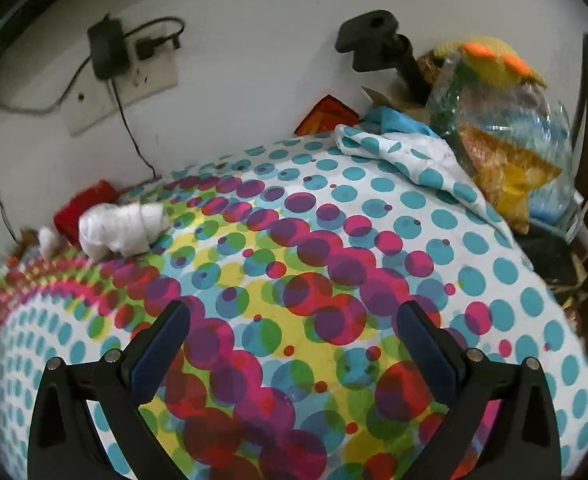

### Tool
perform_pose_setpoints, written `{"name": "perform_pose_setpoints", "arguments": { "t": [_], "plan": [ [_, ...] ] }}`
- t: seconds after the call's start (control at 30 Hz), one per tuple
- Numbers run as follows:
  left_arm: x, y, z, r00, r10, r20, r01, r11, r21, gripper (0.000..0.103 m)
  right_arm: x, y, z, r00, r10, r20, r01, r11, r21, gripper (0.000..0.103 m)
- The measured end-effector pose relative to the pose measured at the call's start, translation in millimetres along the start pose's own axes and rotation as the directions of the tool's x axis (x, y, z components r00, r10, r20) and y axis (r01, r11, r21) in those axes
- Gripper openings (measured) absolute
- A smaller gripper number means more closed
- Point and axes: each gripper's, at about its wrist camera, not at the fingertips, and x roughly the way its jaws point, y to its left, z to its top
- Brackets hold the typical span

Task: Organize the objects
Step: 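Reach the left gripper to a white rolled sock on the table and grasp it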

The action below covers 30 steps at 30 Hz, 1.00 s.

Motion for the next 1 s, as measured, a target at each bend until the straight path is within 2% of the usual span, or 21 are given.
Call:
{"name": "perform_pose_setpoints", "arguments": {
  "t": [0.13,0.23,0.3,0.4,0.6,0.7,0.8,0.87,1.0],
  "plan": [
    [33.4,-29.1,53.3,0.999,-0.019,0.049,0.015,0.995,0.094,0.067,-0.6,-5.7,-1.8,0.998,0.061,0.0,-0.061,0.997,0.042,0.103],
    [68.9,-46.5,86.4,0.997,-0.05,0.055,0.043,0.992,0.117,0.067,5.1,-21.3,-3.9,0.995,0.095,-0.018,-0.091,0.987,0.135,0.103],
    [103.0,-62.4,110.0,0.997,-0.069,0.038,0.063,0.989,0.131,0.067,2.5,-27.8,-5.6,0.995,0.104,-0.005,-0.101,0.979,0.175,0.103],
    [151.1,-81.0,135.5,0.997,-0.075,-0.001,0.074,0.985,0.156,0.067,3.5,-23.7,-5.4,0.993,0.117,-0.01,-0.114,0.981,0.159,0.103],
    [239.1,-109.3,168.8,0.998,-0.019,-0.061,0.029,0.985,0.167,0.067,3.7,-22.5,-5.9,0.991,0.131,-0.007,-0.128,0.98,0.153,0.103],
    [269.1,-116.6,181.5,0.998,0.026,-0.058,-0.016,0.987,0.162,0.068,3.2,-20.7,-5.9,0.99,0.14,-0.006,-0.138,0.98,0.143,0.103],
    [295.9,-120.0,193.0,0.996,0.024,-0.084,-0.013,0.99,0.14,0.068,1.6,-19.9,-5.8,0.989,0.146,0.0,-0.145,0.98,0.138,0.103],
    [311.1,-118.9,197.3,0.992,0.069,-0.103,-0.055,0.99,0.133,0.067,1.3,-19.1,-5.7,0.989,0.148,0.001,-0.147,0.98,0.135,0.103],
    [331.1,-109.3,197.8,0.988,0.038,-0.147,-0.028,0.998,0.065,0.068,0.6,-16.4,-5.6,0.988,0.153,0.003,-0.152,0.981,0.123,0.103]
  ]
}}
